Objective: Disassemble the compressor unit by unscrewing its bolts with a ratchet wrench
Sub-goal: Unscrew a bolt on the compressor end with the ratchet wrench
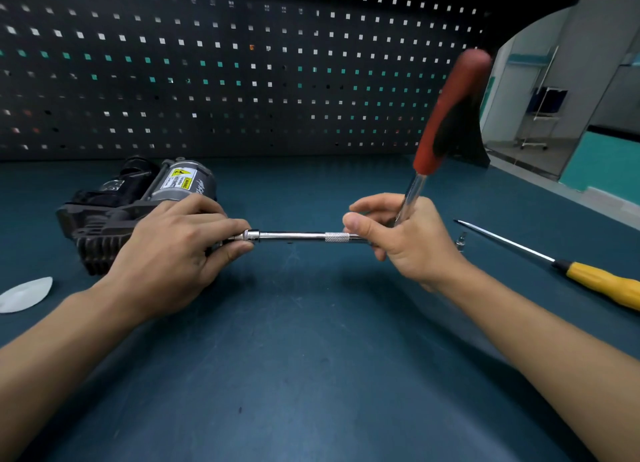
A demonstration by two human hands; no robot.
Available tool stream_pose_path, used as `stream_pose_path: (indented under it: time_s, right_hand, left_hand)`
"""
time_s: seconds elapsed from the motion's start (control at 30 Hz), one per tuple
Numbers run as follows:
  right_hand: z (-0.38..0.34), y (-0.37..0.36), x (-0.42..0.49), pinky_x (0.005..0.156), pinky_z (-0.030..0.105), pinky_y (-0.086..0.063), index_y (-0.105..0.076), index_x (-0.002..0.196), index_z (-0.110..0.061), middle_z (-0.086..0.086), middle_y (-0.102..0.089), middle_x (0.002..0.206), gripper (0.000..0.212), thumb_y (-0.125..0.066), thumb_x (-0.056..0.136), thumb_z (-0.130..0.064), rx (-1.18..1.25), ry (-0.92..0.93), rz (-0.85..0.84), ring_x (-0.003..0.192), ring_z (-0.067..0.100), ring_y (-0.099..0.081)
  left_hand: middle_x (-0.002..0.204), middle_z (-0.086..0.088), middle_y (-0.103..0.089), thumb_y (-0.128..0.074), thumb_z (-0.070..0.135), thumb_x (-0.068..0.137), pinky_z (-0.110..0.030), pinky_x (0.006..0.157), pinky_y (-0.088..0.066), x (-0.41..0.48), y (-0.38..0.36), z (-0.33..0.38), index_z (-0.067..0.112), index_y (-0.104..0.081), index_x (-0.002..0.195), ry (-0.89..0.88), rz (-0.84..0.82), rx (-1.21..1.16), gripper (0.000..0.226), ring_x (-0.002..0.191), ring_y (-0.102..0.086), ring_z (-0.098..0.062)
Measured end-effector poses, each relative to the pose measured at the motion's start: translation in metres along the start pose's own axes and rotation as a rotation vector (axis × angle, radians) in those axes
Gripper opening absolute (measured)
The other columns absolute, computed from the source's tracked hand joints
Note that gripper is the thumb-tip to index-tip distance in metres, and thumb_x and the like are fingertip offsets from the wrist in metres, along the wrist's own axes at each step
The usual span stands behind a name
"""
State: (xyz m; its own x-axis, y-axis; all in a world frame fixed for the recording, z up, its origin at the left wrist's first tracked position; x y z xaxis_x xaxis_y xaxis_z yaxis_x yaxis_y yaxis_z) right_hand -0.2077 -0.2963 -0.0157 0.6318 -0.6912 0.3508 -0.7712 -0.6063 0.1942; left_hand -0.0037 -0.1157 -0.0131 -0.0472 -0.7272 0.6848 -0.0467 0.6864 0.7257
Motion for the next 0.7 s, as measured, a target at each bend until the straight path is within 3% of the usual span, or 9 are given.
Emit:
stream_pose_path:
  time_s: [0.2,0.4,0.57,0.7]
  right_hand:
    - [-0.0005,-0.0038,-0.0014,0.036,0.017,-0.032,-0.069,0.086,-0.012,0.013,-0.075,0.074,0.049,-0.082,0.057,-0.049,0.208,-0.137,0.053,0.044,0.008,-0.057]
    - [0.0002,-0.0039,-0.0038,0.032,0.017,-0.023,-0.064,0.104,-0.004,0.013,-0.075,0.078,0.058,-0.076,0.069,-0.049,0.231,-0.316,0.056,0.034,0.007,-0.037]
    - [0.0050,-0.0033,-0.0040,0.032,0.015,-0.020,-0.063,0.101,-0.011,0.009,-0.075,0.079,0.034,-0.069,0.090,-0.042,0.250,-0.433,0.017,0.036,0.007,-0.027]
    - [0.0085,-0.0029,-0.0043,0.030,0.014,-0.019,-0.063,0.102,-0.011,0.007,-0.076,0.080,0.035,-0.066,0.091,-0.045,0.312,-0.511,-0.005,0.034,0.005,-0.027]
  left_hand:
    - [0.082,0.014,-0.068,-0.045,0.047,0.094,-0.041,0.071,-0.048,0.0000,0.0006,0.0008,0.022,-0.072,0.100,0.003,-0.006,-0.001,0.037,0.093,-0.056,-0.018]
    - [0.082,0.014,-0.068,-0.046,0.046,0.093,-0.043,0.071,-0.050,0.0001,0.0018,0.0016,0.021,-0.073,0.099,0.004,0.000,-0.008,0.038,0.093,-0.057,-0.019]
    - [0.082,0.014,-0.068,-0.046,0.046,0.093,-0.043,0.072,-0.050,0.0003,0.0021,0.0014,0.020,-0.073,0.100,0.002,-0.004,-0.011,0.038,0.092,-0.059,-0.021]
    - [0.082,0.014,-0.069,-0.046,0.047,0.093,-0.043,0.072,-0.049,0.0005,0.0026,0.0013,0.021,-0.073,0.100,0.005,-0.008,-0.011,0.039,0.092,-0.060,-0.021]
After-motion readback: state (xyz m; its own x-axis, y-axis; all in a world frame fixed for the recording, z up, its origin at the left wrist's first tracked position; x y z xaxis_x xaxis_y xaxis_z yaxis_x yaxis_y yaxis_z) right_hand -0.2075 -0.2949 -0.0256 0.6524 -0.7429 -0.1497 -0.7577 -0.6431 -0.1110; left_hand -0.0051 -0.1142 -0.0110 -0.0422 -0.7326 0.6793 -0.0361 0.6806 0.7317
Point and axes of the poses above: each hand's wrist, its own x-axis towards the middle knuckle, its own y-axis out of the back of the hand, z = x × y, the point moved 4 cm from there along x, towards the middle knuckle
